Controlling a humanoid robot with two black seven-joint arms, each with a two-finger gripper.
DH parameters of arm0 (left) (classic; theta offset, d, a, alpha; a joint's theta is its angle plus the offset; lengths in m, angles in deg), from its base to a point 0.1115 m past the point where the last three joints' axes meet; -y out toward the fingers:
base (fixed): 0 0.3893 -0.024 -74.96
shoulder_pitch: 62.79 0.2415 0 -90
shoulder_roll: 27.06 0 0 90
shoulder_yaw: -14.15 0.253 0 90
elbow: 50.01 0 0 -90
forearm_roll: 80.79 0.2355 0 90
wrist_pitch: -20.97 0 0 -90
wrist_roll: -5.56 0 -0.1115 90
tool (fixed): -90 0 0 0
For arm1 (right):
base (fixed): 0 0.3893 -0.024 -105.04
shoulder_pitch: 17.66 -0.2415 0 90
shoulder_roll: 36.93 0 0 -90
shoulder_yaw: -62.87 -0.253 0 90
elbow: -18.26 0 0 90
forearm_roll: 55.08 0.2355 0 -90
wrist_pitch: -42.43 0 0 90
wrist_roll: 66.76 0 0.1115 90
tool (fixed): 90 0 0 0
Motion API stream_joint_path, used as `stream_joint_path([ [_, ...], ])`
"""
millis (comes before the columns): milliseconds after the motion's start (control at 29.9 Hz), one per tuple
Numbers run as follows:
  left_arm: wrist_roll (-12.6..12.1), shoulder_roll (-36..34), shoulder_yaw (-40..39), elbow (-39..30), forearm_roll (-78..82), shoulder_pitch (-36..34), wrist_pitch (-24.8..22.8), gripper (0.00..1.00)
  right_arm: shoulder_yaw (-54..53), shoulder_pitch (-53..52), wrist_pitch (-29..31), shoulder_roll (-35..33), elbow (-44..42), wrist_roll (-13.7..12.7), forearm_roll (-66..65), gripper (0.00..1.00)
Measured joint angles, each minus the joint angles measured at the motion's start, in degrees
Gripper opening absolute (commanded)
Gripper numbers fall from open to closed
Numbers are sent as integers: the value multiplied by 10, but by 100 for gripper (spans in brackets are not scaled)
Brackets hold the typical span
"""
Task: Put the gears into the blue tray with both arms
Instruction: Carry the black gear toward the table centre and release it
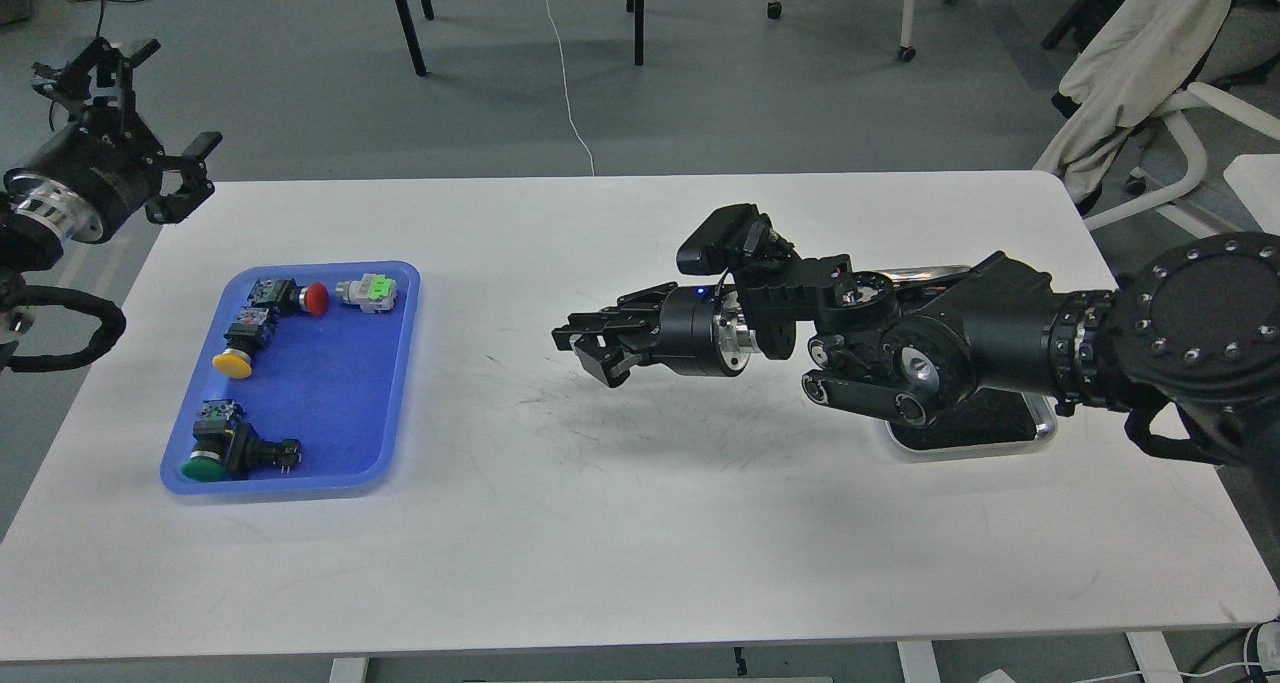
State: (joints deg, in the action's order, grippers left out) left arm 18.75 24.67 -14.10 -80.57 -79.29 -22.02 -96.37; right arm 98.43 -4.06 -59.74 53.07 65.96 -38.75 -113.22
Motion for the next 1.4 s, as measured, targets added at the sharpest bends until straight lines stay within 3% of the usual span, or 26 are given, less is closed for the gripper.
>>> stream_joint_path([
  [635, 0, -23, 2, -24, 0, 1, 2, 99, -10, 60, -53, 0, 33, 0, -88, 2],
  [1036, 0, -24, 5, -24, 0, 1, 4, 99, -9, 86, -51, 0, 30, 0, -149, 4],
  [1270, 0, -27, 6, -24, 0, 2, 3, 99, -9, 102, -48, 0, 17, 0, -151, 25],
  [1404, -1, -27, 6, -24, 0, 2, 3, 99, -10, 109, -44, 0, 8, 0, -151, 29],
])
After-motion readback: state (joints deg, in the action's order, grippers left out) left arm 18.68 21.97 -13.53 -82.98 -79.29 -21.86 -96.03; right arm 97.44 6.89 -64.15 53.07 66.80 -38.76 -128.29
